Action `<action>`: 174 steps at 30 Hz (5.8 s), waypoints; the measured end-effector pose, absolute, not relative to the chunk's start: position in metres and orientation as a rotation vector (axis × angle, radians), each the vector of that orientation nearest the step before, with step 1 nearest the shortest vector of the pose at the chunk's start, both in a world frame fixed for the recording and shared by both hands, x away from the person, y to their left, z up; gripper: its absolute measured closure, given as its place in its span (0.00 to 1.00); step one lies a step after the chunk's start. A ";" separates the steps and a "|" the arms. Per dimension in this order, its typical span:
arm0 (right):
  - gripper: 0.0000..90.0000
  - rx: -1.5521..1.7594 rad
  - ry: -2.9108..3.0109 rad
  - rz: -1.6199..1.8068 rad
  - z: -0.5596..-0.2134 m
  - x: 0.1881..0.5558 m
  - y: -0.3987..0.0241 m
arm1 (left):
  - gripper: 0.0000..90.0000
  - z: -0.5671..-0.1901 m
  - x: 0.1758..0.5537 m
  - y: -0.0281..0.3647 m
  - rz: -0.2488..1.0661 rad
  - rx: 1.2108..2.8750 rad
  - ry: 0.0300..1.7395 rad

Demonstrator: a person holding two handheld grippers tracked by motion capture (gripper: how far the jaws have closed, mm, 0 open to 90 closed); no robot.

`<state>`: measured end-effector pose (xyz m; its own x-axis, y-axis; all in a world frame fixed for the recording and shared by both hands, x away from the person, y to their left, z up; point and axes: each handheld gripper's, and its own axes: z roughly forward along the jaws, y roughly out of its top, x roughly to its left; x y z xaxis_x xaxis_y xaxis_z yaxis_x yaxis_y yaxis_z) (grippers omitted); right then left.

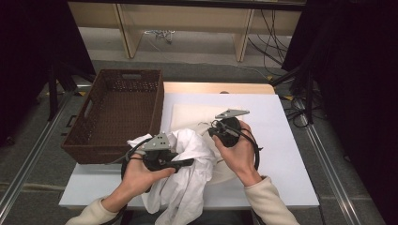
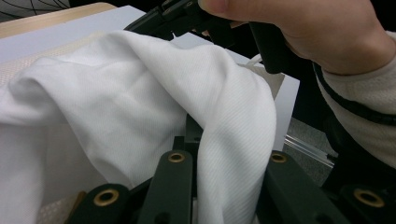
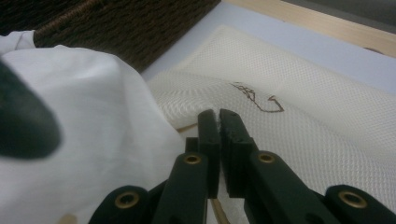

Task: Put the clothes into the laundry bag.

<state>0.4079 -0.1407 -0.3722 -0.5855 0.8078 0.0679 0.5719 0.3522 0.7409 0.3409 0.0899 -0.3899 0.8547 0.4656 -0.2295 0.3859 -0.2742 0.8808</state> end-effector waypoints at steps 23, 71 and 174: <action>0.99 1.213 2.316 1.111 -0.371 0.406 -0.137 | 0.88 -0.401 0.357 0.056 0.129 1.957 0.591; 0.99 1.215 2.312 1.125 -0.365 0.403 -0.141 | 0.42 -0.421 0.361 0.054 0.279 2.018 0.646; 0.99 1.214 2.317 1.124 -0.367 0.404 -0.140 | 0.96 -0.417 0.372 0.028 0.182 2.042 0.693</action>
<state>0.4039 -0.1403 -0.3668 -0.6010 0.7938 0.0927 0.5642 0.3392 0.7527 0.3724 0.0279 -0.4169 0.8289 0.5412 -0.1416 0.4016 -0.3993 0.8242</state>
